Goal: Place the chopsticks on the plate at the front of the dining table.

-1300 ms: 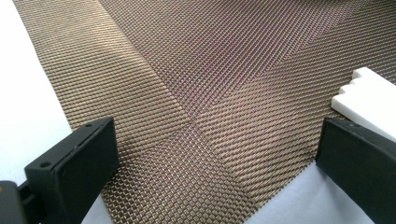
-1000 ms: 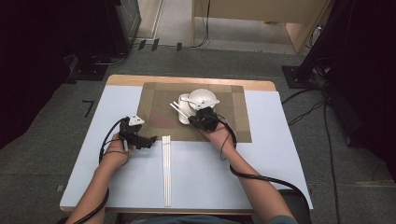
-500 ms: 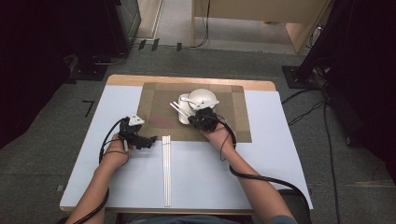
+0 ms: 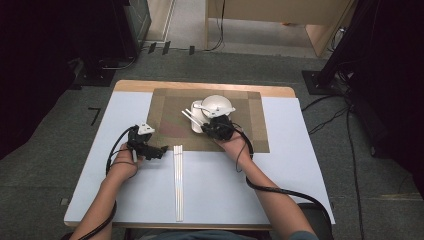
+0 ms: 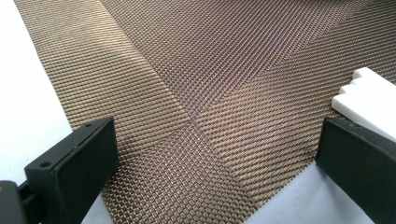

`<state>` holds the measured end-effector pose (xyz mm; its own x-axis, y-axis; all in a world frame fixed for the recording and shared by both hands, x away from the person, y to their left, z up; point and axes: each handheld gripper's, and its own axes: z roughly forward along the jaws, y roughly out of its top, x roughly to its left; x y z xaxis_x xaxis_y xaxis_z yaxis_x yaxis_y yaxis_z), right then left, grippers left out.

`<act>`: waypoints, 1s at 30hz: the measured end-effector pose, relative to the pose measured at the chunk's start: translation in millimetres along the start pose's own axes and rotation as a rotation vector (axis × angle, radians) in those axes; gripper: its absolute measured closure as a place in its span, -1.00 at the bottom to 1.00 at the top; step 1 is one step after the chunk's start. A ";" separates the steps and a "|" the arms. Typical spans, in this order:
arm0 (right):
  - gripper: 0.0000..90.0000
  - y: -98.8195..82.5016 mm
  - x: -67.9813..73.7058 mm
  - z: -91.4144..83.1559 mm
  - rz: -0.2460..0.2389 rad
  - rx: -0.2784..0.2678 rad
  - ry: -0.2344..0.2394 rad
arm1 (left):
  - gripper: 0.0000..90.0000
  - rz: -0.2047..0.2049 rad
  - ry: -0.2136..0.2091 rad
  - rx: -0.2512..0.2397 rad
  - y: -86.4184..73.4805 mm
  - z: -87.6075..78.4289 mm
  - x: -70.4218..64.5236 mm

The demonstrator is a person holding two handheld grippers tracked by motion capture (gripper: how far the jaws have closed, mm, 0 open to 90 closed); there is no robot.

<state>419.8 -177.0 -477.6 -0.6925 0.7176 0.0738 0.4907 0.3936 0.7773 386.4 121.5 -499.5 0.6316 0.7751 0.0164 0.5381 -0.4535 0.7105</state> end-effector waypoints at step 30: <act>-0.12 -15.2 -5.0 -25.9 0.039 -0.060 0.033 | -0.82 -0.012 0.010 0.022 16.4 4.5 -2.3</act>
<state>402.1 -201.5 -473.6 -0.6908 0.7122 0.1246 0.4862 0.3300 0.8091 396.3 110.3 -491.1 0.6195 0.7849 0.0147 0.5581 -0.4535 0.6948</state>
